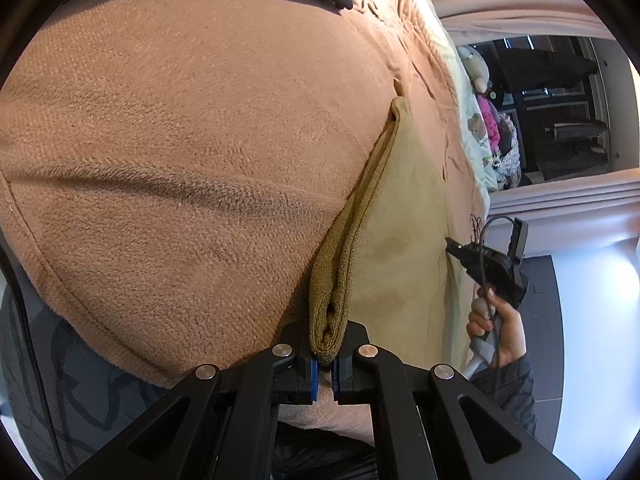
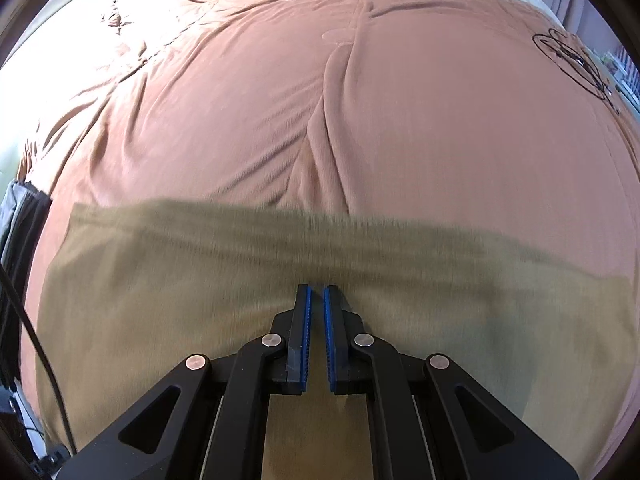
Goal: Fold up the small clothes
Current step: 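Lift the shirt edge with the right tool and fold it toward the left tool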
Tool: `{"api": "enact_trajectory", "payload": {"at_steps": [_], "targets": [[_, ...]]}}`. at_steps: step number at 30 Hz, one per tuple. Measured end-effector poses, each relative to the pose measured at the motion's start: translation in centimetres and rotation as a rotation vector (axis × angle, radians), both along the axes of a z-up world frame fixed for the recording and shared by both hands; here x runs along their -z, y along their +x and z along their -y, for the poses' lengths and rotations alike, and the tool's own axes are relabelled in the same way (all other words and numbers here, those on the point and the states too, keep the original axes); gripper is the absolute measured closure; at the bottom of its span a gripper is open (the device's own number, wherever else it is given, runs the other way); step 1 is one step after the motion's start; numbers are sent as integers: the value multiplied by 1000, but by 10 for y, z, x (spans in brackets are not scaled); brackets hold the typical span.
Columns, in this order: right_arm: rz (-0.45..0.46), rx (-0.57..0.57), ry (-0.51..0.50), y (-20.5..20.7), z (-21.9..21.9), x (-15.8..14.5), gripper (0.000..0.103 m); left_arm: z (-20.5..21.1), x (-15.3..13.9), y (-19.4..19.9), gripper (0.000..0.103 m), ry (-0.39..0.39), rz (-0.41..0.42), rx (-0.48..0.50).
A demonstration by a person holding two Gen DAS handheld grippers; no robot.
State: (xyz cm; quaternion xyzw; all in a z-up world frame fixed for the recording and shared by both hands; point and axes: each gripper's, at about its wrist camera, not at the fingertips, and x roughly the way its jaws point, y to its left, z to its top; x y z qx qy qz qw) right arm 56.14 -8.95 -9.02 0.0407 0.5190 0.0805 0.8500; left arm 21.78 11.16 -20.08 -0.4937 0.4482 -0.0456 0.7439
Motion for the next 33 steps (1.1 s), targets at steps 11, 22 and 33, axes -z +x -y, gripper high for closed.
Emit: {"api": "enact_trajectory", "payload": {"at_steps": [11,22,33], "targets": [[-22,-74,79,-65,3,-18,99,2,-10,-1,99,9,32,32],[-44,-118,147,-178,4,3,99,7,-48,6,99,-5,136,78],[-5,-101,200,-248,0,13,99,40,-110,32,99,37,226,183]]}}
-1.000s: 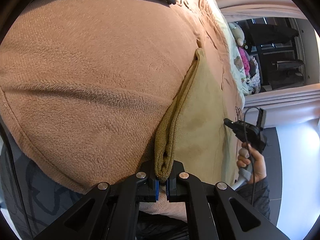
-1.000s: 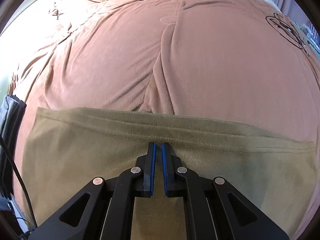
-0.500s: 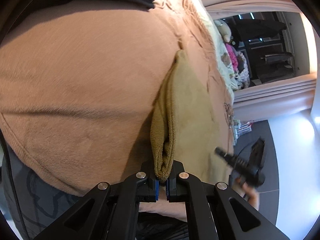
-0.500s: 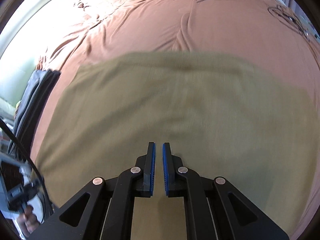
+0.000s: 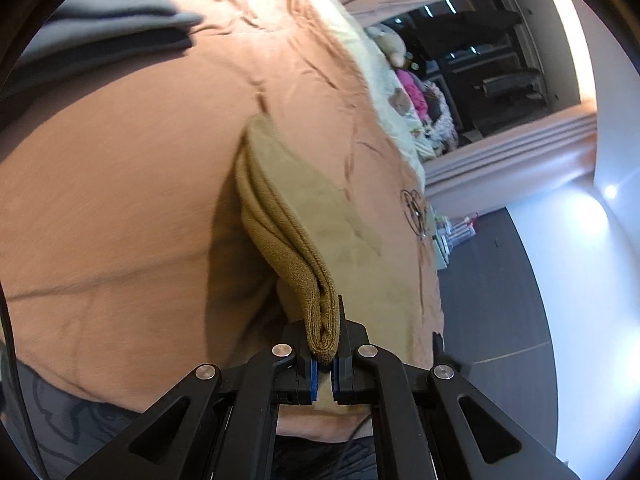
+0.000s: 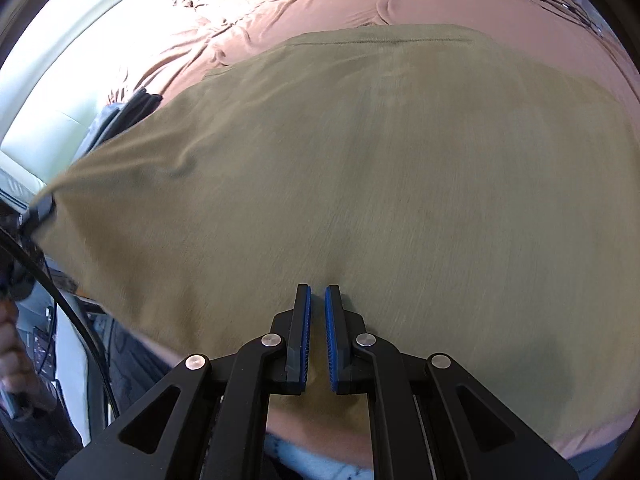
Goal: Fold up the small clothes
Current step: 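Lift the shirt edge with the right tool and fold it toward the left tool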
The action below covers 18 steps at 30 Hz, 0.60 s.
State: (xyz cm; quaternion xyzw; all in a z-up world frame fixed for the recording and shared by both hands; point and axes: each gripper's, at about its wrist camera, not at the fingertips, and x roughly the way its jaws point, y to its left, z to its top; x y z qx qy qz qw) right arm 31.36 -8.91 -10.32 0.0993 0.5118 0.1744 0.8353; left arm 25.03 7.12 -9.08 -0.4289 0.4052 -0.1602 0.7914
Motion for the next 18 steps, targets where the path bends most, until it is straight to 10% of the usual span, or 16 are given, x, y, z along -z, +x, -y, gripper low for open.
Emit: {"api": "enact_trajectory", "payload": {"at_steps": [18], "targets": [[64,16,87,-37,19,14,99,92,-75,44,99,78,97,169]]}}
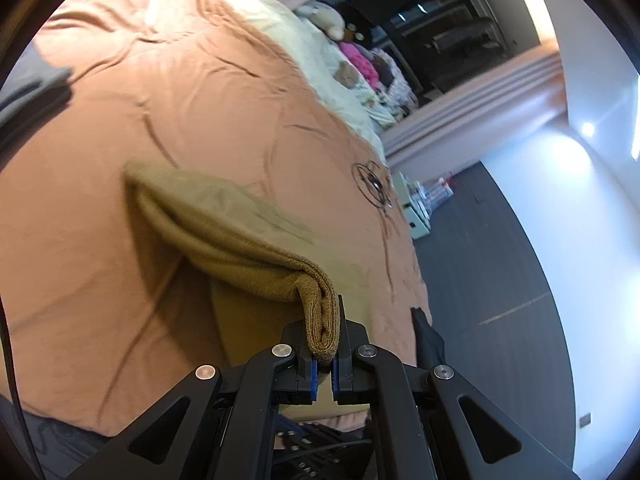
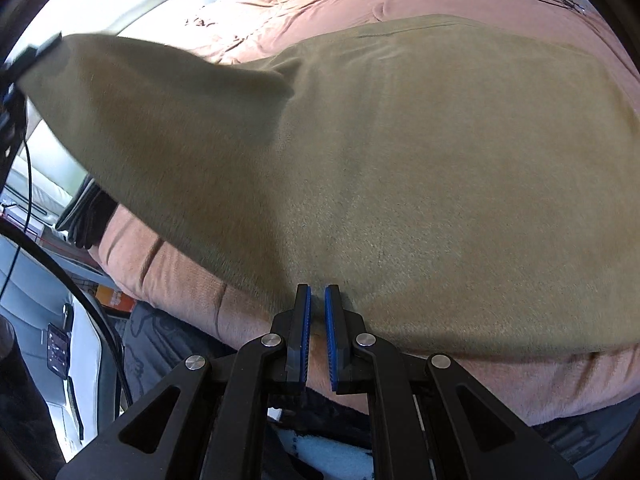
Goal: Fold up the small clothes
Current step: 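Lift the shirt edge with the right tool and fold it toward the left tool, then open both tools to release the folded shirt onto the bed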
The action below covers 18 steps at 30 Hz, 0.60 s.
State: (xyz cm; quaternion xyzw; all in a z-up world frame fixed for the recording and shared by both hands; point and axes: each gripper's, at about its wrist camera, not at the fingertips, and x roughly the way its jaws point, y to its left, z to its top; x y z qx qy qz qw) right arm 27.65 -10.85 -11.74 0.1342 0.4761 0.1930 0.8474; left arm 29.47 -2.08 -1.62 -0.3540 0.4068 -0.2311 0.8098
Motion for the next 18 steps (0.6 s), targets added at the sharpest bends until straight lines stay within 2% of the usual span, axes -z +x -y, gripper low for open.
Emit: {"api": "enact_trajectory", "payload": {"at_steps": [6,7,8,9,10,11,13,18], "targets": [[77,61,9,-21,39,-25,99,52,-18,14,99,33,27,107],[95,71,13,-24,47,-30,94,60,-18,15,99,38,29,126],[109,78,15,-27,53,-33,88,68,-19,17,99,42,29,144],[127,88,17,-32,61,-38,66,78,-19,19,99,46,29,163],[144,98,20,-37,68,-41,40,88,-19,20,99,51,29,184],[168,111,24,-43,75,-45,33,98,-19,22,99,55,30,202],[200,122,26,-53,88,-51,33,117,-16,25,99,62,27,242],[213,156,30,-70,121,-47,33,165,-1,26,99,82,4,333]]}}
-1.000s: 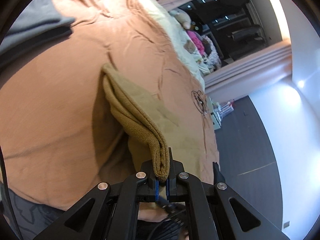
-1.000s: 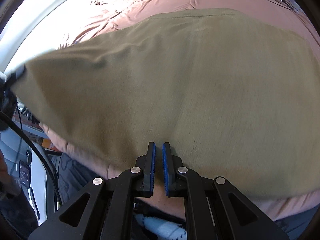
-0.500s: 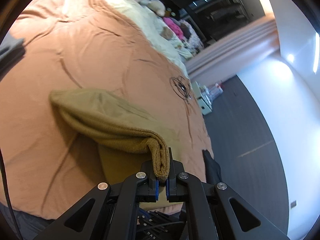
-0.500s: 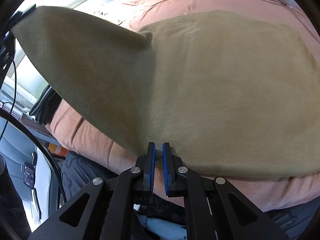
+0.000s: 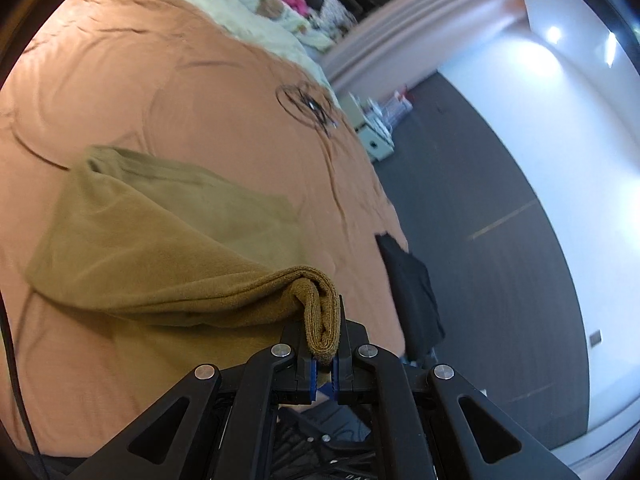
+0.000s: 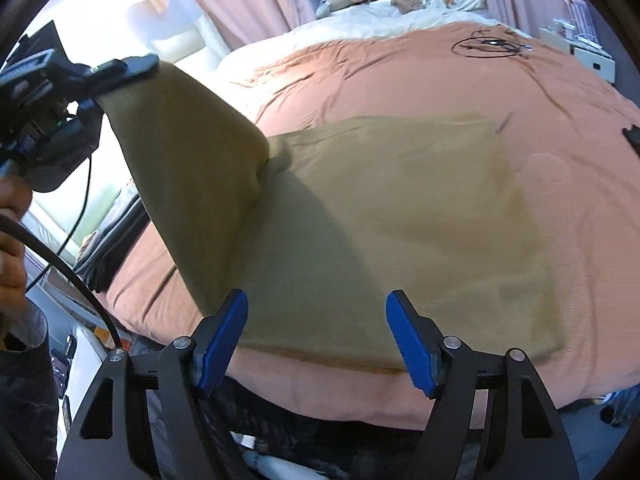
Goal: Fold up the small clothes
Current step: 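Open both tools to release the folded shirt onto the bed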
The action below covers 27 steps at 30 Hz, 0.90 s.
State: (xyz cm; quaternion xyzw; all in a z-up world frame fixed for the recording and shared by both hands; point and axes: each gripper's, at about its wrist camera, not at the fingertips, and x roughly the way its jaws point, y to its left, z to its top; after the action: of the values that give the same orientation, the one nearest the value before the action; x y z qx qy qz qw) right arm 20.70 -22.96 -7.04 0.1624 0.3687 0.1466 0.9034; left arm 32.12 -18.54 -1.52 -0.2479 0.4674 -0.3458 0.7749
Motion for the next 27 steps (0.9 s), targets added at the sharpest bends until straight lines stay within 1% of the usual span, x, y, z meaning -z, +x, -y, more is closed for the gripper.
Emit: {"api": "enact_trajectory", "payload": {"at_steps": [4,6,7,8,9,10,11,12,16,18,20,26,27], "targets": [[-25,20,21,-10,22,9,33,38,20,2,99,32,-34,54],[-37,22,25,-15,26,8,33,54,30,2,93,46,-52,78],[-42,22,29,-17,29,10,33,60,36,2,82,39,-70,94],[-46,24,29,-18,30,10,33,65,43,3,67,19,-92,114],[-48,25,30,-17,33,7,33,67,46,3,59,5,-101,126],[-49,25,33,-18,36,6,33,68,49,2,44,2,-104,131],[-48,23,34,-18,38,4,33,66,51,2,34,10,-97,125],[-46,21,30,-17,38,2,33,63,52,1,33,16,-90,117],[-45,8,7,-8,41,-8,33,35,62,2,32,41,-93,62],[-41,-12,-49,0,37,-15,33,19,69,1,32,66,-96,28],[-52,-42,-134,11,27,-20,33,1,76,0,32,85,-108,-6],[-116,-142,-401,48,-7,-23,33,-41,106,-13,32,136,-153,-93],[-123,-161,-459,55,-15,-24,38,-44,110,-14,32,139,-156,-102]]}}
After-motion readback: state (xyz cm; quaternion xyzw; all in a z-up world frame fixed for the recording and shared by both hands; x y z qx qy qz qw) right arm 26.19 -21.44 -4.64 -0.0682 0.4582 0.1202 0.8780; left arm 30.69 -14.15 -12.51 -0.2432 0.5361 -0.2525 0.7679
